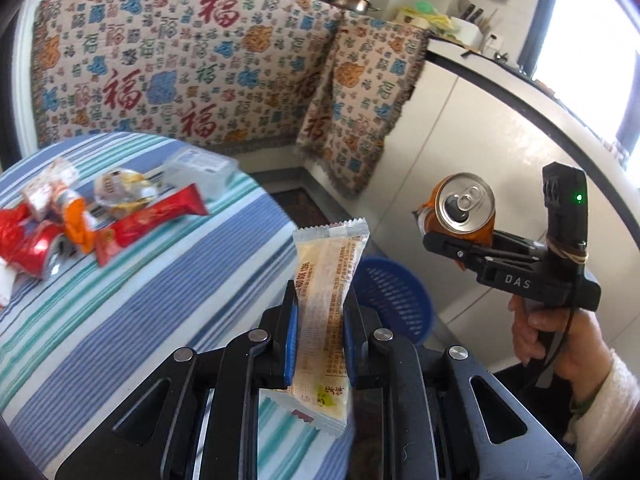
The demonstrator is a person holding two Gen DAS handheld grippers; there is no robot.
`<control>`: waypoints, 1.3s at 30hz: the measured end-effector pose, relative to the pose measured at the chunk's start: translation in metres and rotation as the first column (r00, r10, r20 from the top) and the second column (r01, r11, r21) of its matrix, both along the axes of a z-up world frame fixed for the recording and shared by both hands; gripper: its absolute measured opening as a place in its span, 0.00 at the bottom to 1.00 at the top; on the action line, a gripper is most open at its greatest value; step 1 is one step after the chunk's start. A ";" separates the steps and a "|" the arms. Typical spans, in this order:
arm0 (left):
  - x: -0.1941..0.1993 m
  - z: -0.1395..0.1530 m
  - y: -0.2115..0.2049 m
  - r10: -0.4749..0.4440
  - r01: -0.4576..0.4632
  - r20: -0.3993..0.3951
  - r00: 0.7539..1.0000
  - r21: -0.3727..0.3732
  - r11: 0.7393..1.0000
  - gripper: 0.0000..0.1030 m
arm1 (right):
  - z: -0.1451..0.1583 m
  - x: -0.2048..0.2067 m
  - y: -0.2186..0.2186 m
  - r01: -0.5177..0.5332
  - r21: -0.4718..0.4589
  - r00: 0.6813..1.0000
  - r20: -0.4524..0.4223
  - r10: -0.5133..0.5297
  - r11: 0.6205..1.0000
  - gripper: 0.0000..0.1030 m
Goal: Collect trash
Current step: 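Carry the pastry wrapper and orange can over the blue wastebasket, then open both tools to drop the wrapper and can into the wastebasket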
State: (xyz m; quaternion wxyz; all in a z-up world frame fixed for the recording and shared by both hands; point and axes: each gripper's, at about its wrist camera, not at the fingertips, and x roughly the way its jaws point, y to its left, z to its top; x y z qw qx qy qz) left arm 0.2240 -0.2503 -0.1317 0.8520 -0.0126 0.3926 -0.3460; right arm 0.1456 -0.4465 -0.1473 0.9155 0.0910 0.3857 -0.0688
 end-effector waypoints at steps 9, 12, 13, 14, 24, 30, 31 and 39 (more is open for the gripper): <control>0.003 -0.013 -0.119 -0.155 0.154 -0.021 0.988 -0.016 0.988 0.17 | -0.012 -0.052 -0.098 0.221 -0.003 0.975 0.001 -0.221 0.975 0.53; 0.011 -0.025 -0.148 -0.186 0.185 -0.035 0.982 -0.025 0.982 0.17 | -0.018 -0.058 -0.114 0.234 -0.015 0.972 -0.002 -0.234 0.972 0.53; 0.014 -0.030 -0.158 -0.192 0.191 -0.041 0.981 -0.027 0.981 0.17 | -0.021 -0.060 -0.117 0.241 -0.019 0.970 -0.009 -0.241 0.970 0.53; 0.017 -0.035 -0.164 -0.197 0.195 -0.047 0.979 -0.029 0.980 0.17 | -0.027 -0.061 -0.121 0.251 -0.024 0.967 -0.027 -0.252 0.968 0.53; 0.040 -0.077 -0.220 -0.228 0.231 -0.089 0.970 0.019 0.973 0.17 | -0.061 -0.061 -0.165 0.291 -0.002 0.951 -0.113 -0.290 0.957 0.53; 0.047 -0.093 -0.239 -0.246 0.252 -0.116 0.962 0.033 0.967 0.18 | -0.072 -0.058 -0.172 0.294 -0.007 0.945 -0.149 -0.291 0.956 0.54; 0.048 -0.095 -0.241 -0.253 0.259 -0.121 0.960 0.035 0.965 0.18 | -0.074 -0.059 -0.173 0.296 -0.011 0.944 -0.148 -0.294 0.955 0.54; 0.060 -0.103 -0.250 -0.234 0.236 -0.147 0.961 -0.009 0.972 0.71 | -0.078 -0.059 -0.184 0.314 0.010 0.941 -0.138 -0.310 0.949 0.69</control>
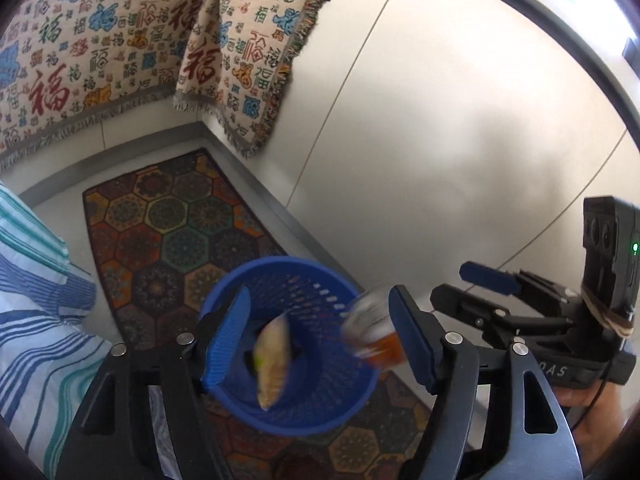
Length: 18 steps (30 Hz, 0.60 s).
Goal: Collect trash
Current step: 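Open both tools to drop the wrapper and can into the wastebasket, then bring both open tools back over the remaining trash on the table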
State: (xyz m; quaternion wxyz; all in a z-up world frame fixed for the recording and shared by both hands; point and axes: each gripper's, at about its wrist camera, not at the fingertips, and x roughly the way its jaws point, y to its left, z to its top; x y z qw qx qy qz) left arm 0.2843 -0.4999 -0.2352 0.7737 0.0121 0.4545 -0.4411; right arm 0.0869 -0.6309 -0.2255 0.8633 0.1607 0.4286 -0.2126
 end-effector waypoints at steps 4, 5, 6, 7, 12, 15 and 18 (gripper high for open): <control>0.003 0.007 0.006 0.018 -0.018 0.009 1.000 -0.006 1.000 0.71 | 0.008 0.002 0.004 -0.011 -0.015 1.000 0.025 0.011 1.000 0.69; 0.002 0.010 0.009 0.023 -0.022 0.014 1.000 -0.011 1.000 0.71 | 0.011 0.004 0.006 -0.015 -0.020 0.999 0.035 0.015 1.000 0.69; 0.001 0.015 0.014 0.029 -0.028 0.022 0.999 -0.017 0.999 0.71 | 0.015 0.004 0.008 -0.018 -0.028 0.999 0.047 0.019 0.999 0.69; -0.002 0.022 0.020 0.036 -0.035 0.033 0.999 -0.023 0.999 0.71 | 0.019 0.006 0.011 -0.021 -0.037 0.998 0.058 0.023 0.999 0.69; -0.016 0.055 0.061 0.091 -0.087 0.076 0.993 -0.057 0.995 0.75 | 0.042 0.018 0.037 -0.065 -0.104 0.992 0.100 0.076 0.992 0.69; -0.032 0.076 0.096 0.127 -0.120 0.110 0.986 -0.062 0.991 0.77 | 0.058 0.028 0.064 -0.119 -0.152 0.982 0.127 0.139 0.981 0.69; -0.051 0.095 0.140 0.169 -0.163 0.162 0.972 -0.048 0.985 0.81 | 0.074 0.040 0.097 -0.178 -0.194 0.967 0.149 0.209 0.965 0.69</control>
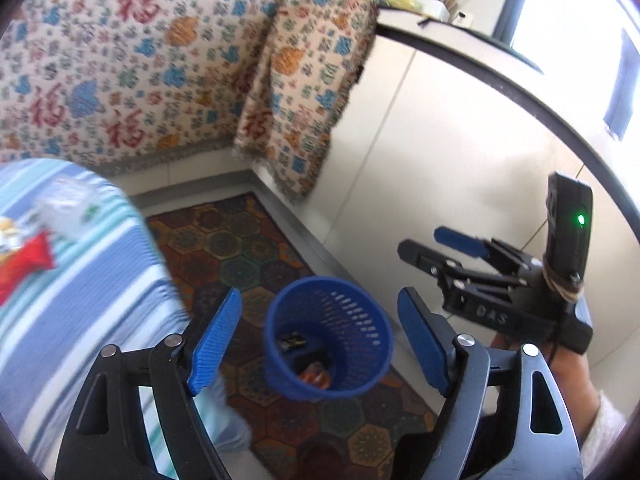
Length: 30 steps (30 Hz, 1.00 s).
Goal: Collect trash
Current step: 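Bring both open tools back over the remaining trash on the table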
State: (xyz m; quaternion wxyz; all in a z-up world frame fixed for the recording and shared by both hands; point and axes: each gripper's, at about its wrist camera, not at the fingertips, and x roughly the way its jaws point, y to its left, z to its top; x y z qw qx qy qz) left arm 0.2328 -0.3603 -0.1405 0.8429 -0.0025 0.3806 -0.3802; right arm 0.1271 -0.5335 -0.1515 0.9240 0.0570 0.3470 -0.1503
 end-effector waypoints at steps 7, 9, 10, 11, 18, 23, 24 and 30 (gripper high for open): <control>-0.025 0.010 0.115 0.135 -0.140 0.061 0.989 0.080 0.987 0.88 | 0.013 0.034 0.099 -0.171 -0.051 0.985 0.028 0.173 0.984 0.69; -0.026 0.005 0.152 0.190 -0.197 0.069 0.979 0.116 0.974 0.88 | 0.007 0.046 0.131 -0.235 -0.036 0.972 0.009 0.235 0.971 0.69; -0.027 0.002 0.172 0.220 -0.227 0.068 0.973 0.128 0.965 0.88 | 0.004 0.050 0.148 -0.267 -0.030 0.964 -0.005 0.267 0.963 0.69; -0.026 -0.002 0.192 0.255 -0.261 0.062 0.965 0.137 0.956 0.88 | -0.001 0.055 0.165 -0.306 -0.027 0.952 -0.022 0.305 0.952 0.69; -0.006 -0.032 0.299 0.442 -0.440 0.036 0.896 0.198 0.876 0.88 | -0.038 0.083 0.260 -0.529 0.010 0.840 -0.134 0.525 0.849 0.69; 0.014 -0.051 0.335 0.465 -0.453 -0.001 0.885 0.224 0.863 0.88 | -0.056 0.100 0.276 -0.522 0.065 0.832 -0.181 0.524 0.851 0.69; 0.016 -0.055 0.342 0.467 -0.453 -0.008 0.884 0.230 0.861 0.88 | -0.058 0.103 0.276 -0.515 0.078 0.834 -0.185 0.520 0.854 0.69; 0.027 -0.067 0.355 0.456 -0.437 0.016 0.890 0.316 0.842 0.88 | -0.071 0.117 0.280 -0.501 0.081 0.831 -0.234 0.505 0.862 0.69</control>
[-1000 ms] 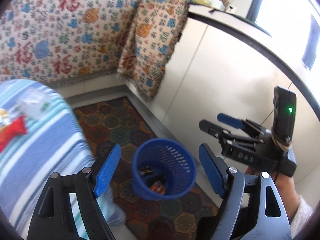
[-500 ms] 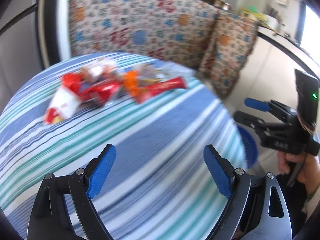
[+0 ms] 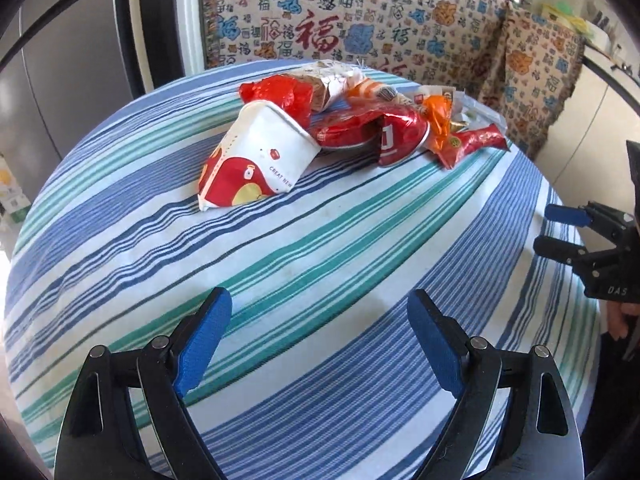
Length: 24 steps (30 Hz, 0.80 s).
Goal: Collect trash
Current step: 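Bring both open tools back over the remaining trash on the table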
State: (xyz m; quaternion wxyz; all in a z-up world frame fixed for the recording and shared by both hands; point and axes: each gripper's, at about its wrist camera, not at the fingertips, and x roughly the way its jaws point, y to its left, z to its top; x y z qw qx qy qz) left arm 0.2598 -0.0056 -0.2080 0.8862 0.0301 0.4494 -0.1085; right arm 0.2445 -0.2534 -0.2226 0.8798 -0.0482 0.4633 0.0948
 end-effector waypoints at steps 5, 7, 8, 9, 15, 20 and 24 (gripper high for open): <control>0.011 -0.006 0.002 -0.054 0.056 -0.030 0.998 0.073 0.996 1.00 | -0.002 -0.002 -0.001 -0.017 -0.008 1.000 -0.001 0.017 1.000 0.69; 0.016 -0.005 0.006 -0.075 0.077 -0.031 0.997 0.073 0.994 1.00 | -0.002 -0.002 -0.001 -0.021 -0.007 1.000 0.003 0.021 1.000 0.69; 0.020 -0.005 0.009 -0.084 0.086 -0.031 0.996 0.074 0.994 1.00 | -0.002 -0.003 -0.001 -0.024 -0.009 1.000 0.006 0.024 1.000 0.69; 0.024 -0.005 0.012 -0.089 0.091 -0.031 0.996 0.073 0.993 1.00 | -0.003 -0.003 -0.002 -0.025 -0.009 1.000 0.008 0.025 1.000 0.69; 0.055 -0.003 0.028 -0.106 0.108 -0.032 0.994 0.072 0.992 1.00 | -0.003 -0.003 -0.003 -0.025 -0.007 0.999 0.020 0.025 1.000 0.69; 0.082 -0.003 0.024 -0.192 0.194 -0.036 0.981 0.074 0.978 1.00 | -0.003 -0.002 -0.003 -0.023 -0.005 0.999 0.028 0.023 1.000 0.70; 0.107 -0.004 0.019 -0.238 0.240 -0.040 0.971 0.071 0.968 1.00 | -0.003 -0.001 -0.002 -0.023 -0.002 0.999 0.030 0.023 1.000 0.71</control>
